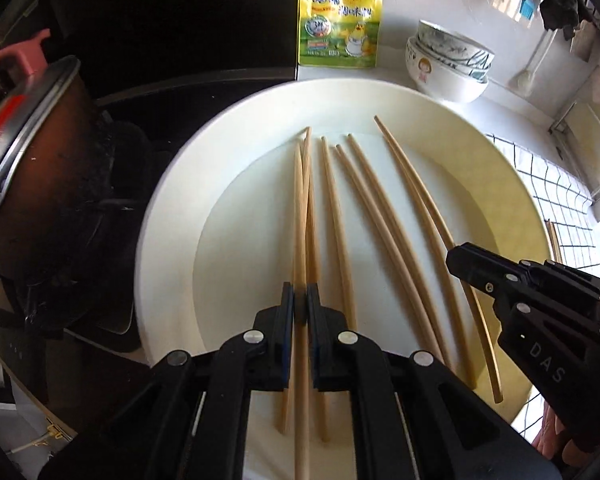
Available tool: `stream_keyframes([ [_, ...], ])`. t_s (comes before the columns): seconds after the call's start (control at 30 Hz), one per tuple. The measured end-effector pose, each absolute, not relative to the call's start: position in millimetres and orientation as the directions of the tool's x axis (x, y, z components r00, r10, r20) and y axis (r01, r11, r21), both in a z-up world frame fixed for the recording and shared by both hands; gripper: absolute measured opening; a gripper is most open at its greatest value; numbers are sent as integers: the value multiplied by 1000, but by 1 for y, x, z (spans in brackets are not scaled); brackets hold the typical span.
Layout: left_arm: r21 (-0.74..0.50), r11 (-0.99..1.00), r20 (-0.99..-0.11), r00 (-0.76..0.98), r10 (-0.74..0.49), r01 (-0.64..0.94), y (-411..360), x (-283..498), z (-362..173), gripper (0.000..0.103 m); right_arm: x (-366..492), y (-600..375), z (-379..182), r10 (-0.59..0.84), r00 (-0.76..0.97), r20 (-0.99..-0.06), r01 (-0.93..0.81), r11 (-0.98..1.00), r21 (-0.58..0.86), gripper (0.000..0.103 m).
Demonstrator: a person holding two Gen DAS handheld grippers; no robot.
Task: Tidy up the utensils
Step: 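Lower the chopstick into the basin and open the left gripper while the right gripper releases its own, then withdraw both open grippers from the basin back over the chopstick row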
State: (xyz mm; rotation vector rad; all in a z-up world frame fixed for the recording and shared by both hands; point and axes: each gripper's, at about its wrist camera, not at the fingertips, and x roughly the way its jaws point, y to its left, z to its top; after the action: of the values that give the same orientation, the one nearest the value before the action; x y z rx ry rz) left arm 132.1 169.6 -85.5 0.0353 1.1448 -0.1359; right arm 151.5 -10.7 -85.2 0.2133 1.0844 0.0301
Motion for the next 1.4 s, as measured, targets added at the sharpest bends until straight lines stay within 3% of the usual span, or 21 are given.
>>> stream_keyframes([
  [0.23,-50,988,-912,398,-104,143,171,139,-91,8,153,-14,-93,102,450,-887,114,979,170,7],
  [0.3,-59,989,-907,405,-110,137,172,139,-88,20,153,-12,-90,98,454,-886,118,978,169,10],
  [0.33,-58,989,-905,412,-108,132,175,136,-85,25,152,-12,-88,94,460,-883,121,979,167,19],
  [0.4,-56,991,-899,426,-103,122,177,134,-81,40,151,-12,-86,76,475,-877,123,981,152,25],
  [1.0,-60,995,-873,480,-91,80,189,109,-52,56,118,-17,-61,75,512,-856,121,980,158,28],
  [1.4,-78,993,-852,511,-112,88,167,86,-31,64,86,-36,-34,59,550,-833,116,982,146,37],
])
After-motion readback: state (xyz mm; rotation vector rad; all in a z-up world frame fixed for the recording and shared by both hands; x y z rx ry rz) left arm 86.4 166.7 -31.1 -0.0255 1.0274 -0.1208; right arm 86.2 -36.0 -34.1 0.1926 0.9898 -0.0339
